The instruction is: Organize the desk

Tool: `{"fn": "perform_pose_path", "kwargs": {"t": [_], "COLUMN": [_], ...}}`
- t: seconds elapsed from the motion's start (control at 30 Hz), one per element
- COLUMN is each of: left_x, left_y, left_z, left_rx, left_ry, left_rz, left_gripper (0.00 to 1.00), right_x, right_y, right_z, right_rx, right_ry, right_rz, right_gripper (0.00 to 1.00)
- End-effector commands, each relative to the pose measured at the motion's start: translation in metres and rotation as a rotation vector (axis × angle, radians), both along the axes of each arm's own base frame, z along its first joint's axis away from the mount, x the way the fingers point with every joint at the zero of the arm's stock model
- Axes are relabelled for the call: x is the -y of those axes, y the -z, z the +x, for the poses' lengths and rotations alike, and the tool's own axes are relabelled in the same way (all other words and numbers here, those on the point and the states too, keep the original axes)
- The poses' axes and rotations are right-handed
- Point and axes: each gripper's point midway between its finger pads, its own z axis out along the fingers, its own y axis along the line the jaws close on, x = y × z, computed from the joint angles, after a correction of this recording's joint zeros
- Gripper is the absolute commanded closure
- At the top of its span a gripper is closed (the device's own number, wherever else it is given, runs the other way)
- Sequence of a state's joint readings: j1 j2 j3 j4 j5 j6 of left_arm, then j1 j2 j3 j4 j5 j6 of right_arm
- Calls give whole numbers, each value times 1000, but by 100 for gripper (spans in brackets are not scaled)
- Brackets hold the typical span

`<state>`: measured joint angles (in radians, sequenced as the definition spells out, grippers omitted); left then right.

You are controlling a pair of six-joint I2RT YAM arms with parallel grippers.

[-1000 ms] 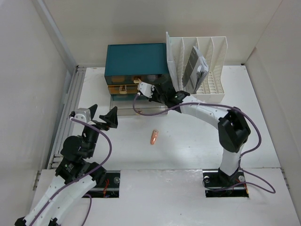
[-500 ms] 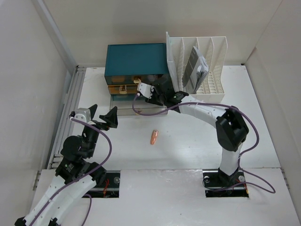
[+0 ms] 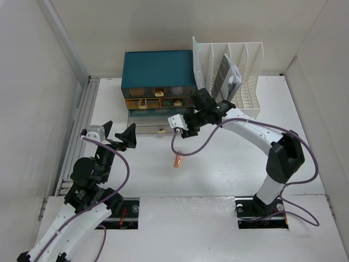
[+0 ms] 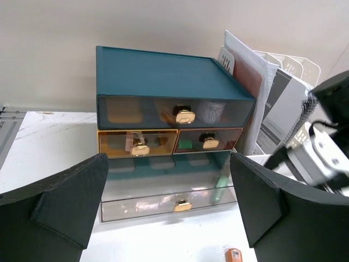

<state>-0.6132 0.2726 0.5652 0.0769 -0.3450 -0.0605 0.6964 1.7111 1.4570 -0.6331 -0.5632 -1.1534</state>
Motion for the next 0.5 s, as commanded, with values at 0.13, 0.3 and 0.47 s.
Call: {"fn": "perform_pose_path", "kwargs": {"t": [0.13, 0.3, 0.47], "left_x": [-3, -3, -3], "left_y": [-17, -17, -17], "left_z": [-1, -1, -1], "left_rx": [40, 40, 40], "left_ry": [-13, -13, -13], "left_rz": [-18, -18, -18], "left_gripper": [8, 8, 8], "right_x": [9, -5, -12], "right_y": [51, 63, 79], "right_z": [-79, -99, -87], "right_rx": [-246, -251, -239], "right_ry": [-381, -444, -372], "right_rz": [-78, -114, -138], "right_gripper": [46, 45, 45]}}
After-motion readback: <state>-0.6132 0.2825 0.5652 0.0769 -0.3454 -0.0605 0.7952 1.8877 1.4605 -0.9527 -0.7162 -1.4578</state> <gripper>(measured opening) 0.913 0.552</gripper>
